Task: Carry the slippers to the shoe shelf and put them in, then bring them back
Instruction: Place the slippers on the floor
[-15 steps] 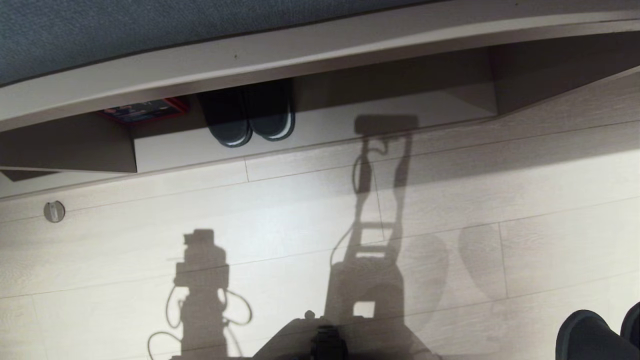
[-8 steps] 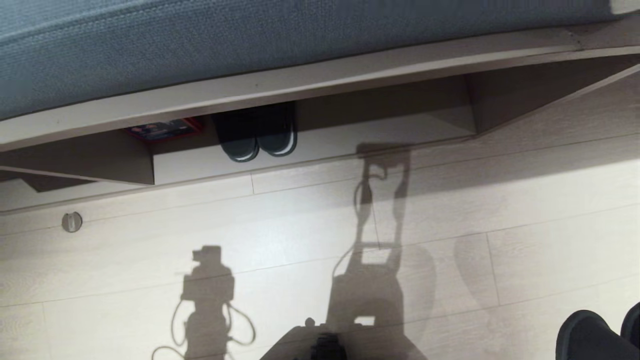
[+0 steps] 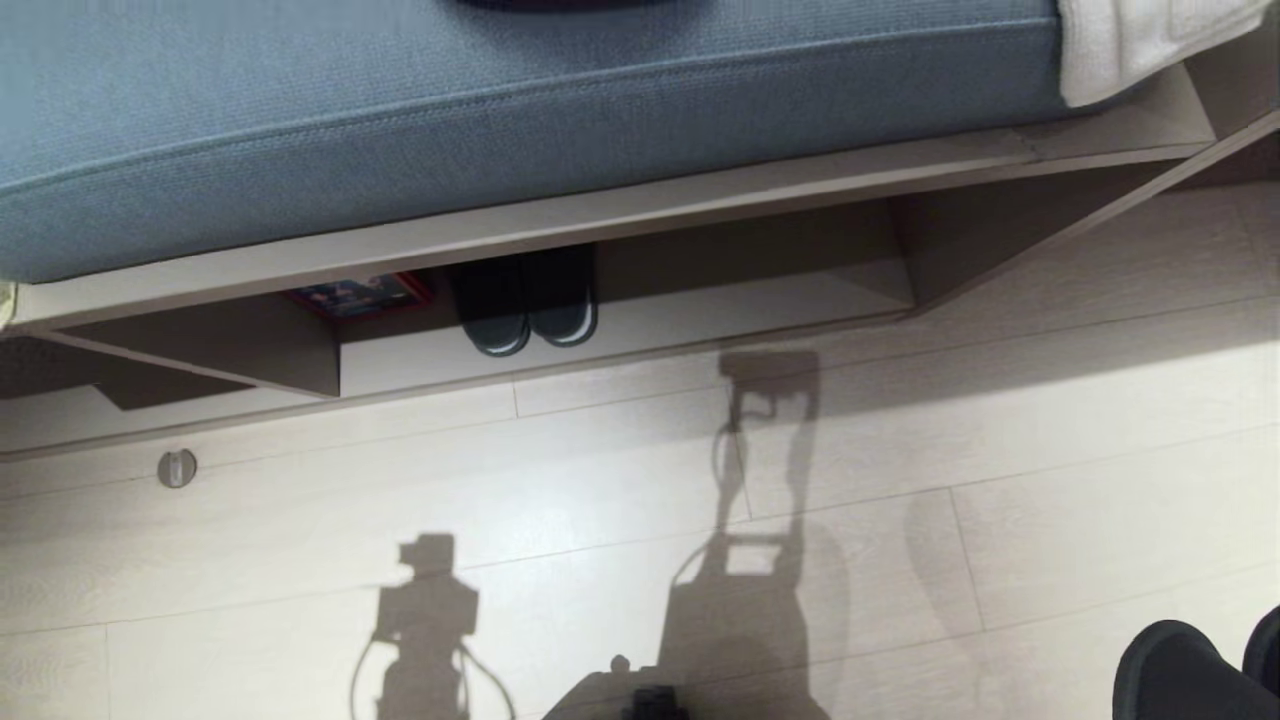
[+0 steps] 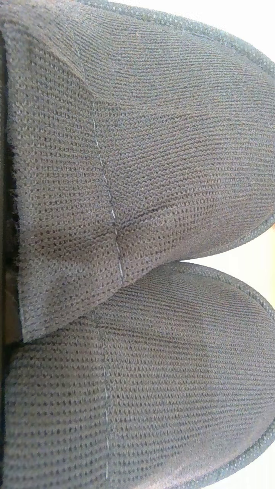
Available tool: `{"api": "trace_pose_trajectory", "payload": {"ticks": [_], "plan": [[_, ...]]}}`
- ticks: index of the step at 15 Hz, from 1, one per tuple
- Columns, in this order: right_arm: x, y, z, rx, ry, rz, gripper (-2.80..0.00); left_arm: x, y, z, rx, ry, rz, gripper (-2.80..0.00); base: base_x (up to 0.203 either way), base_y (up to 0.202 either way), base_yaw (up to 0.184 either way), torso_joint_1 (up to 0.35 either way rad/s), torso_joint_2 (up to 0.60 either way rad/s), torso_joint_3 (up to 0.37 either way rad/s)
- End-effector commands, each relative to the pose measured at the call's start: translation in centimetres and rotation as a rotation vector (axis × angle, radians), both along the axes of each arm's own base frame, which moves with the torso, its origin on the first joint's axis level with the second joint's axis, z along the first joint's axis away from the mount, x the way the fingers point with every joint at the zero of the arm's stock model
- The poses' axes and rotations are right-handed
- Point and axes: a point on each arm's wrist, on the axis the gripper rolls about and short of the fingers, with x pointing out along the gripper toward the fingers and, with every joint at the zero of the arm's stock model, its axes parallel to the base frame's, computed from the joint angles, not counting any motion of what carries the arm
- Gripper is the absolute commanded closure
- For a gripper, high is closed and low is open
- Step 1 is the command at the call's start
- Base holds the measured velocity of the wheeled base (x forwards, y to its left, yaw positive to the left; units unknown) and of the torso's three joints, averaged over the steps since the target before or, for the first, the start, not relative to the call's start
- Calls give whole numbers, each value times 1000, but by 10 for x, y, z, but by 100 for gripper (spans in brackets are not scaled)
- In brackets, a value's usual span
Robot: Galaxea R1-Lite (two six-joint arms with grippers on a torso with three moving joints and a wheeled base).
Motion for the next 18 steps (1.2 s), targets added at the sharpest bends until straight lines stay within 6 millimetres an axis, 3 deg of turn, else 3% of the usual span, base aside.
{"api": "trace_pose_trajectory", "payload": {"ticks": [1, 18], "plan": [[0, 0, 0, -1, 0, 0, 0, 0, 0, 0, 0, 2, 0, 0, 0, 0, 0, 2, 1, 212], [0, 0, 0, 0, 0, 0, 0, 0, 0, 0, -2, 2, 0, 0, 0, 0, 0, 2, 2, 200]]}}
